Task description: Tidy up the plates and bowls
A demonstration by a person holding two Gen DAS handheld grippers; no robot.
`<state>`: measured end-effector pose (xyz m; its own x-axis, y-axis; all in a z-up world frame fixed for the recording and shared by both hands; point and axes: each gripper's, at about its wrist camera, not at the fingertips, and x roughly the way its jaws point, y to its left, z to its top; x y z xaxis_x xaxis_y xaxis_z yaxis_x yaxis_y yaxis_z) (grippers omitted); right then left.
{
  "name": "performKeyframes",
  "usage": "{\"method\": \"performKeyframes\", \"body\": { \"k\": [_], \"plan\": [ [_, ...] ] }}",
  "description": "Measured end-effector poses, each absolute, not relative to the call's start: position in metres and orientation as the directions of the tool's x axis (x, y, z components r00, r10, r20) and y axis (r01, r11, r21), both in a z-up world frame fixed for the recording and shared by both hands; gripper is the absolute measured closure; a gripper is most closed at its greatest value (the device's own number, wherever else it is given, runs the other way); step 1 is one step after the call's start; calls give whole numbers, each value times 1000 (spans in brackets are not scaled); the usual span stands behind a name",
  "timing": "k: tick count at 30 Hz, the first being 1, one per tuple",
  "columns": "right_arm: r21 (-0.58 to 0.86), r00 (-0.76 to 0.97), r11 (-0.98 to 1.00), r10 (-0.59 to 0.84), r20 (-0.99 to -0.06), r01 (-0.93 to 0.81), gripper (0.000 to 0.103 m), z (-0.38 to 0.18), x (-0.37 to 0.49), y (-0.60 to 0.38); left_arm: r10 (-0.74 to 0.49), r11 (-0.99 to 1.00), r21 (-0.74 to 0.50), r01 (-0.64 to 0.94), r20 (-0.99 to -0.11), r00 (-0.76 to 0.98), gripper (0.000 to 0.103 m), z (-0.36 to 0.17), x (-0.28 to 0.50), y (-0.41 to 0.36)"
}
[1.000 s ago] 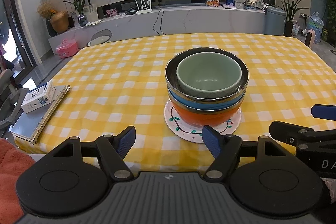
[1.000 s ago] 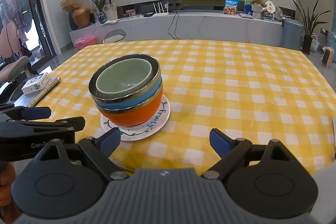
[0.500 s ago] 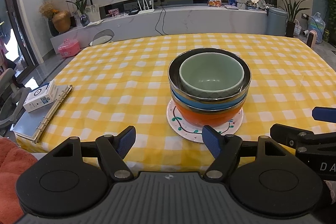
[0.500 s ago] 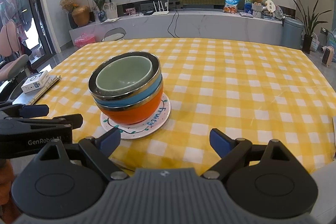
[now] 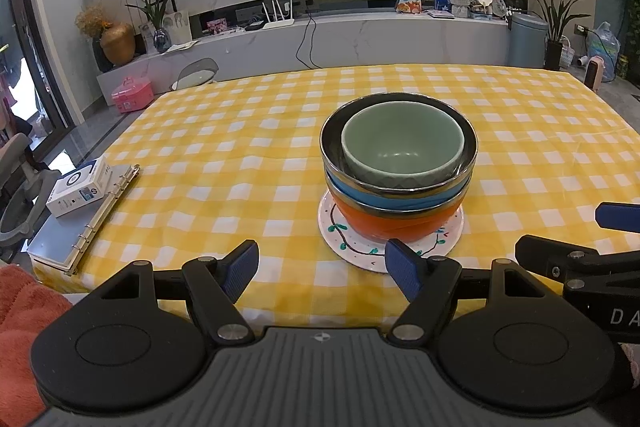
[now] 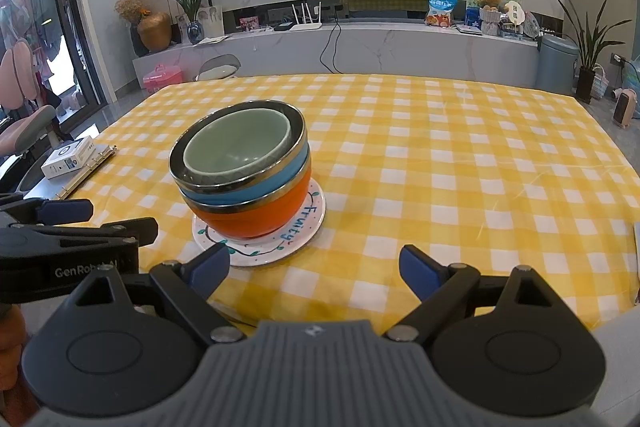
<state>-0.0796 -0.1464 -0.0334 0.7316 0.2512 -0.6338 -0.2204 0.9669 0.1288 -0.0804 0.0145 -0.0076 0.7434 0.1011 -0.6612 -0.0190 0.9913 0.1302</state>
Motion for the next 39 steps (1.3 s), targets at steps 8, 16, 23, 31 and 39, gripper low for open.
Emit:
{"method": "performKeyframes", "body": {
  "k": [8,16,23,31,39],
  "plan": [
    [128,733,967,251,-633,-221,13,-33,-80,-146,105,991,134,-20,-659,745,18,-8,-81,14],
    [128,733,967,252,-632,-221,13,-33,-80,-146,103,991,136,-16,-659,745,19,-6,-81,16],
    [128,732,967,251,-633,-221,13,-33,-80,-146,107,990,137,-22,-656,748,19,-7,-81,15],
    [128,732,967,252,-633,-222,13,-33,-80,-145,104,990,138,-17,-655,748,19,-7,-81,15],
    [126,732,967,250,-634,-221,13,-33,-81,-145,102,988,155,1,-653,751,21,-8,-82,10]
  ]
}}
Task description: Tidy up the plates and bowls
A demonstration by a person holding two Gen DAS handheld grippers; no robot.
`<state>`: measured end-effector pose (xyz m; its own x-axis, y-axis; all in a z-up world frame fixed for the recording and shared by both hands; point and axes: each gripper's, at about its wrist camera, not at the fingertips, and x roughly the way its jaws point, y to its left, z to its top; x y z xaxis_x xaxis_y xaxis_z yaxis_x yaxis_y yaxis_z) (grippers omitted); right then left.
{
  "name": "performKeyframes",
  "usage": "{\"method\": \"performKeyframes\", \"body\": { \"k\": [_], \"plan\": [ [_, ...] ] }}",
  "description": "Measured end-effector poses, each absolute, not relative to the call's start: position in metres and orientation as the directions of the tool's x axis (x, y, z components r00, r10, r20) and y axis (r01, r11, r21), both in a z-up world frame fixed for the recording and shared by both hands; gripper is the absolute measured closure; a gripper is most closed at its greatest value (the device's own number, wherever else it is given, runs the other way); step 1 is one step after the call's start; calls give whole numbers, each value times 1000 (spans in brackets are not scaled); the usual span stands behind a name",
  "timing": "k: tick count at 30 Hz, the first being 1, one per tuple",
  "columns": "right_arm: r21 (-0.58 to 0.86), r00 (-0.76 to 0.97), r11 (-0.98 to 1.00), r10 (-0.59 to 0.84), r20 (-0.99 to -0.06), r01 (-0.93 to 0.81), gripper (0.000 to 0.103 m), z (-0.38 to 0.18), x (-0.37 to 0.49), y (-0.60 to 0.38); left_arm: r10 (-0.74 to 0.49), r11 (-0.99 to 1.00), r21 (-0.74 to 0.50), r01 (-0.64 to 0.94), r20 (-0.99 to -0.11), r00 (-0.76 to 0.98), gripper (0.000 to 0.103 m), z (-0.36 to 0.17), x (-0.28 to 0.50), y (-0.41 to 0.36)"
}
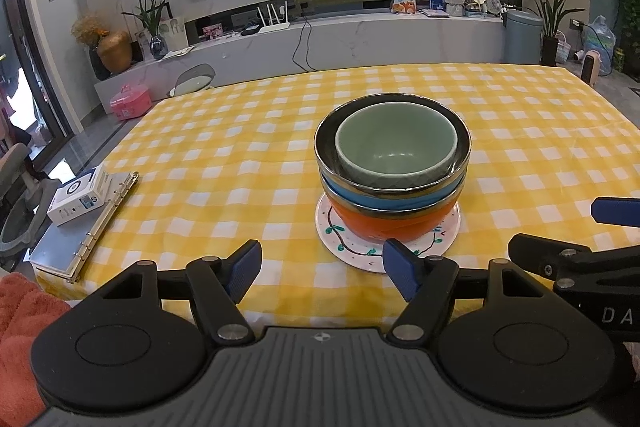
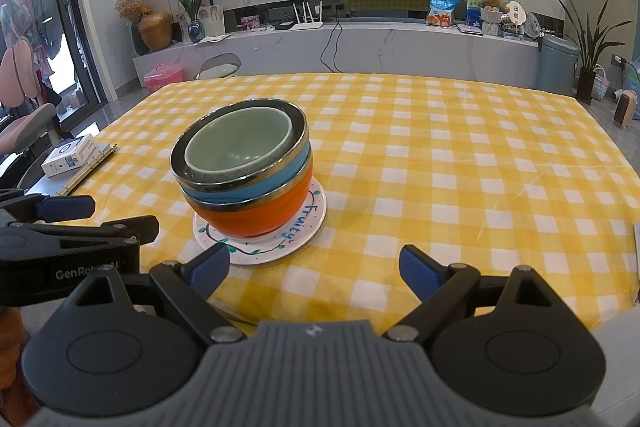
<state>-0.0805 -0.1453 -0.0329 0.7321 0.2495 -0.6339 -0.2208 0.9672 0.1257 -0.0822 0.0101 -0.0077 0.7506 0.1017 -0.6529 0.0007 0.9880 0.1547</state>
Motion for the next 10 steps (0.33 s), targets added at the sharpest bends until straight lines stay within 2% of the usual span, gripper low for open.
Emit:
{"method": "performKeyframes", "body": {
  "k": [10],
  "plan": [
    [125,730,967,248,-637,-220,13,-35,-80,-146,88,990,142,7,-651,754,21,-7,-82,10]
  ]
}}
